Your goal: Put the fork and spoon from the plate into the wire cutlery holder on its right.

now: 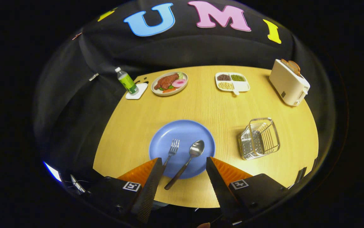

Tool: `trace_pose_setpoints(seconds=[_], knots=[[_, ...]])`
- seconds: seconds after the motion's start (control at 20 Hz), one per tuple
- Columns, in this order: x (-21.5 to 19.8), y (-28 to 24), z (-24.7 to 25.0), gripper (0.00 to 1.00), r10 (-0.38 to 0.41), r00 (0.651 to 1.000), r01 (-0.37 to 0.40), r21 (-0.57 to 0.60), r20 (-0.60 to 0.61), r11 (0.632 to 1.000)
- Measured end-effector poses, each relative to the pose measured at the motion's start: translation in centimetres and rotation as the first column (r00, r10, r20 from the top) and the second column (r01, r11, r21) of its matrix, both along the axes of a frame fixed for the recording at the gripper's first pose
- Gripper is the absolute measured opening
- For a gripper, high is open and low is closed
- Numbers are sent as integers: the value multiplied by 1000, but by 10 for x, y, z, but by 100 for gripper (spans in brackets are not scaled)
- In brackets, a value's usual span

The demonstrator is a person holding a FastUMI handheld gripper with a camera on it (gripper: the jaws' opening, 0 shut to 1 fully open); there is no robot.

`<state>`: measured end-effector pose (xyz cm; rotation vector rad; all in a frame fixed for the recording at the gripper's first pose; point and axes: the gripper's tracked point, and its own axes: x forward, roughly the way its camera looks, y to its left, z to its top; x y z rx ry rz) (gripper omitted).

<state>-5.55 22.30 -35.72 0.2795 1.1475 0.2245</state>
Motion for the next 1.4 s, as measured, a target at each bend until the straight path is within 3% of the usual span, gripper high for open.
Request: trace_pose_setpoints(seconds=[0.1, 0.2, 0.3, 0.35, 0.45, 0.6, 0.7, 0.75, 0.8, 0.85, 1.05, 1.4], knots=[[-3, 9, -30, 87, 1, 999, -2, -20, -46, 1000], [-5, 14, -53, 76, -12, 996, 8, -51, -85, 999], [-3, 16, -77, 75, -47, 993, 39, -77, -108, 996], [-4, 17, -87, 65, -64, 990, 54, -86, -125, 995], [-3, 21, -99, 56, -94, 983, 82, -80, -158, 993], [0, 25, -111, 55, -130, 973, 114, -89, -192, 989], [7, 20, -112, 40, -141, 974, 121, -117, -177, 986], [9, 18, -114, 27, -144, 975, 123, -128, -166, 984], [10, 16, -117, 22, -144, 976, 124, -129, -162, 984], [9, 16, -116, 10, -143, 975, 124, -123, -168, 985], [13, 12, -107, 7, -146, 977, 132, -101, -153, 986], [19, 13, -90, 5, -81, 987, 72, -65, -139, 995]])
